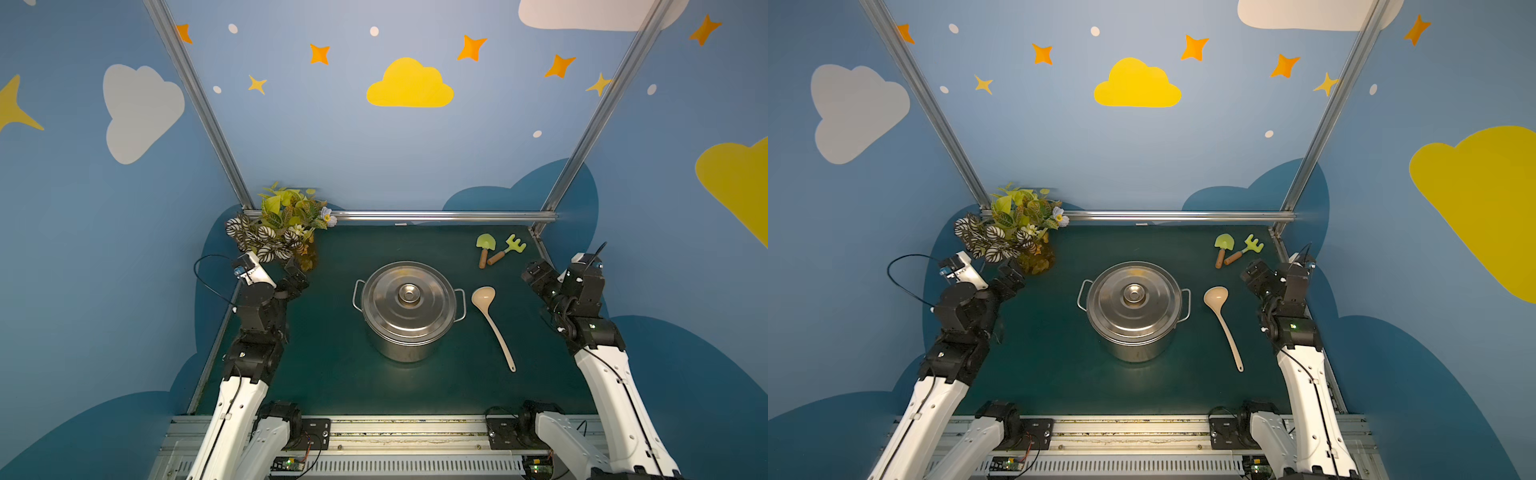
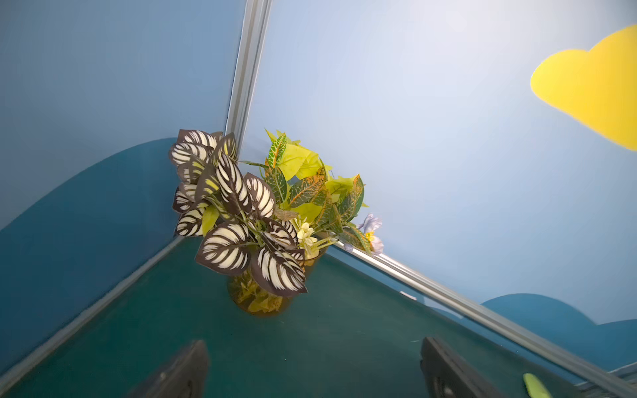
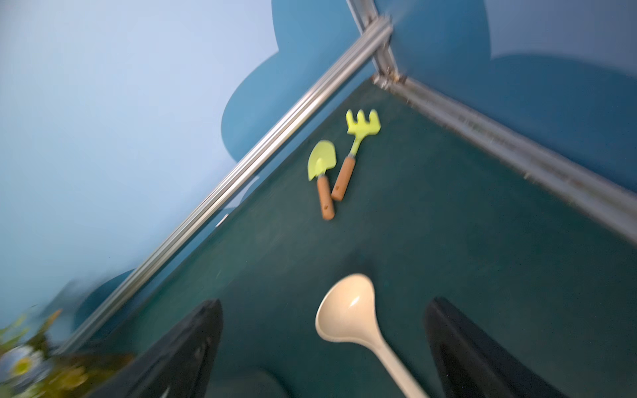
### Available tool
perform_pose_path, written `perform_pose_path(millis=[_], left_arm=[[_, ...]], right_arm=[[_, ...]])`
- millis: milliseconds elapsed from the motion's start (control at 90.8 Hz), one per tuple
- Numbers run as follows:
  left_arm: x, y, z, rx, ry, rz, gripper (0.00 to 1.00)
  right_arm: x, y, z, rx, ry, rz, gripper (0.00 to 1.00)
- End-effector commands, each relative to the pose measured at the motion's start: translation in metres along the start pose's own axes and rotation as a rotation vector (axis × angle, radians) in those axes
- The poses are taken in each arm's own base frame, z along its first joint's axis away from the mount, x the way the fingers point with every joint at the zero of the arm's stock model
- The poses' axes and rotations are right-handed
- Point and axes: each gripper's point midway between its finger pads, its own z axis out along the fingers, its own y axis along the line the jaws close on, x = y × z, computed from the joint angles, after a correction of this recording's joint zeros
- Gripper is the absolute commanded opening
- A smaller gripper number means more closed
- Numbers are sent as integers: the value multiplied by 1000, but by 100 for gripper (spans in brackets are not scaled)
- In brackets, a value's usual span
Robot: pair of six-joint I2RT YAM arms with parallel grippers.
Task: Stir the soup with a spoon
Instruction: Pick up the lid from the pan.
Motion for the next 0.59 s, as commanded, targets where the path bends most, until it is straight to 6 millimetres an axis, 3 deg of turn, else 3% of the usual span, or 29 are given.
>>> perform_pose_path(millis=[0, 154, 385, 507, 584], left_arm=[[49, -10, -19, 15, 316, -60, 100], [59, -59, -40, 135, 474, 32, 100], [79, -146, -61, 277, 665, 314, 100], [105, -190, -63, 348, 783, 495, 100], [126, -203, -60, 338, 850, 603, 100]], right_arm=[[34, 20, -22, -87, 160, 62, 95], [57, 22, -41, -5, 268, -101, 92], [66, 22, -56, 77, 318, -281, 90], [68, 18, -55, 104, 332, -314, 91], [70, 15, -54, 109, 334, -331, 92]])
